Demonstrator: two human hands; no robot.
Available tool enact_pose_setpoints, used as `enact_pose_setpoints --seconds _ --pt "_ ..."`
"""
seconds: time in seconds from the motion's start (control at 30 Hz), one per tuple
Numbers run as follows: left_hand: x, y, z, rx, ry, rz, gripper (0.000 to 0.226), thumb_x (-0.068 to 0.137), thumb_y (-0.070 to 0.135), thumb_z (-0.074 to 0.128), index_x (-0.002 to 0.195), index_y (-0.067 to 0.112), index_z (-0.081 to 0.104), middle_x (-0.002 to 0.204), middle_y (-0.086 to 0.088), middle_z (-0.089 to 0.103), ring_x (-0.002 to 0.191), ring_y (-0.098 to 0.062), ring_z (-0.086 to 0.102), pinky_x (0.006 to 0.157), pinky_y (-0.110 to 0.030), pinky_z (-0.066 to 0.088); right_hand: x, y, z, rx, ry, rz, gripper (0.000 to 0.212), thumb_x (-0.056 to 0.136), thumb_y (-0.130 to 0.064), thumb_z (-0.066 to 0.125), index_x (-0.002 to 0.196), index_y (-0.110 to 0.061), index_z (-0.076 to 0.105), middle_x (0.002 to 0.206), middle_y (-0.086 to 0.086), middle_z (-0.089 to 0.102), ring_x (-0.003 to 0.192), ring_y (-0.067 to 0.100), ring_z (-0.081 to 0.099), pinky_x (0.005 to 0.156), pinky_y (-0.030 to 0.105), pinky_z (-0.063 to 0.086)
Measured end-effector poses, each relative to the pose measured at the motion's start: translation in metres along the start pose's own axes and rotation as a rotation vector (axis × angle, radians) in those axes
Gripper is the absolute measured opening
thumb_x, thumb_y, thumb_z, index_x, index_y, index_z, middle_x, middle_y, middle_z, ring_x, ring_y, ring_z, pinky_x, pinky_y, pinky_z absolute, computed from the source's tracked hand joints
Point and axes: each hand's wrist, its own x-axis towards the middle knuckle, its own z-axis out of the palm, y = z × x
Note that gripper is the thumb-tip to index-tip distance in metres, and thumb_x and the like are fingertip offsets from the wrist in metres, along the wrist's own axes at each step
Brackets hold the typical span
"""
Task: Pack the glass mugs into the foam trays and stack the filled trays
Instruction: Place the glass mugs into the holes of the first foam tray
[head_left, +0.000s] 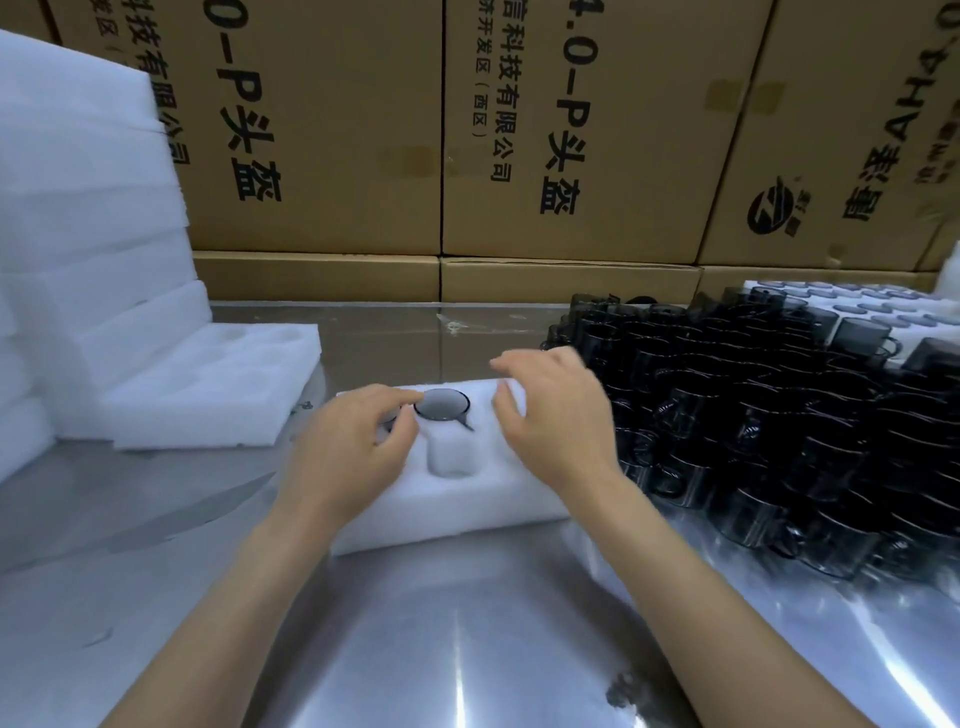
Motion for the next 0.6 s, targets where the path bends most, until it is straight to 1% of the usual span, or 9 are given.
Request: enact_pose_setpoints --seconds 0.07,0.13,0.2,0.27,0.33,0.37,0.43,0.53,0.6 --pt "-0.002 0.005 -0.004 0.034 0.009 0.058 0.026 0.088 0.028 0.047 0.095 0.026 0.072 0.094 0.017 0.067 0.086 -0.005 0.056 0.065 -0.009 0.035 0.007 0.009 -0.015 -0.072 0.196 0.118 0.023 0.087 -0.017 0.054 0.105 -0.014 0.068 0.106 0.002 0.064 0.097 0.027 0.052 0.074 0.034 0.036" --pt "-0.002 0.01 -0.006 0.109 -0.052 0.101 0.033 0.086 0.034 0.041 0.094 0.027 0.072 0.095 0.016 0.068 0.091 -0.009 0.06 0.066 -0.022 0.041 0.011 0.023 -0.03 -0.162 0.308 0.253 0.023 0.085 -0.02 0.055 0.104 -0.015 0.066 0.107 0.006 0.057 0.096 0.027 0.049 0.075 0.035 0.034" --pt "-0.003 0.011 -0.005 0.166 -0.144 0.092 0.027 0.09 0.036 0.044 0.098 0.031 0.07 0.102 0.019 0.066 0.097 -0.007 0.058 0.069 -0.025 0.043 0.01 0.039 -0.039 -0.267 0.238 0.402 0.03 0.086 -0.028 0.054 0.112 -0.014 0.061 0.113 0.009 0.051 0.104 0.028 0.045 0.084 0.04 0.036" --pt "-0.004 0.011 -0.005 0.207 -0.2 0.088 0.025 0.089 0.039 0.049 0.107 0.036 0.066 0.112 0.023 0.061 0.102 -0.003 0.056 0.07 -0.023 0.039 0.006 0.049 -0.043 -0.361 0.06 0.544 0.039 0.089 -0.037 0.053 0.12 -0.013 0.054 0.12 0.011 0.048 0.113 0.031 0.041 0.092 0.043 0.033" --pt "-0.007 0.013 -0.005 0.258 -0.234 0.119 0.03 0.089 0.043 0.047 0.114 0.037 0.062 0.117 0.024 0.058 0.104 -0.003 0.054 0.07 -0.022 0.038 0.001 0.053 -0.041 -0.451 -0.093 0.6 0.044 0.091 -0.043 0.05 0.121 -0.011 0.051 0.124 0.012 0.046 0.116 0.031 0.04 0.095 0.043 0.031" --pt "-0.008 0.014 -0.005 0.269 -0.243 0.138 0.031 0.09 0.043 0.046 0.116 0.038 0.061 0.119 0.024 0.057 0.106 -0.004 0.054 0.071 -0.023 0.04 0.0 0.054 -0.039 -0.475 -0.127 0.6 0.044 0.091 -0.044 0.05 0.119 -0.011 0.051 0.123 0.011 0.045 0.116 0.031 0.041 0.095 0.043 0.031" --pt "-0.01 0.017 -0.005 0.267 -0.267 0.155 0.033 0.091 0.041 0.045 0.12 0.038 0.06 0.126 0.025 0.053 0.111 -0.004 0.052 0.076 -0.024 0.042 -0.001 0.055 -0.037 -0.484 -0.129 0.593 0.043 0.091 -0.045 0.051 0.117 -0.01 0.051 0.122 0.012 0.045 0.114 0.03 0.042 0.094 0.042 0.031" --pt "-0.01 0.018 -0.005 0.258 -0.319 0.125 0.041 0.091 0.033 0.042 0.13 0.041 0.051 0.143 0.022 0.04 0.127 -0.003 0.041 0.088 -0.023 0.039 -0.001 0.058 -0.037 -0.476 -0.089 0.61 0.041 0.091 -0.042 0.053 0.115 -0.008 0.05 0.122 0.014 0.046 0.113 0.032 0.043 0.094 0.043 0.031" --pt "-0.009 0.018 -0.006 0.24 -0.36 0.113 0.046 0.091 0.029 0.041 0.135 0.04 0.045 0.146 0.018 0.039 0.13 -0.004 0.037 0.094 -0.023 0.036 -0.001 0.062 -0.037 -0.474 -0.078 0.639 0.04 0.092 -0.039 0.052 0.115 -0.007 0.05 0.122 0.015 0.047 0.113 0.033 0.044 0.094 0.043 0.03"
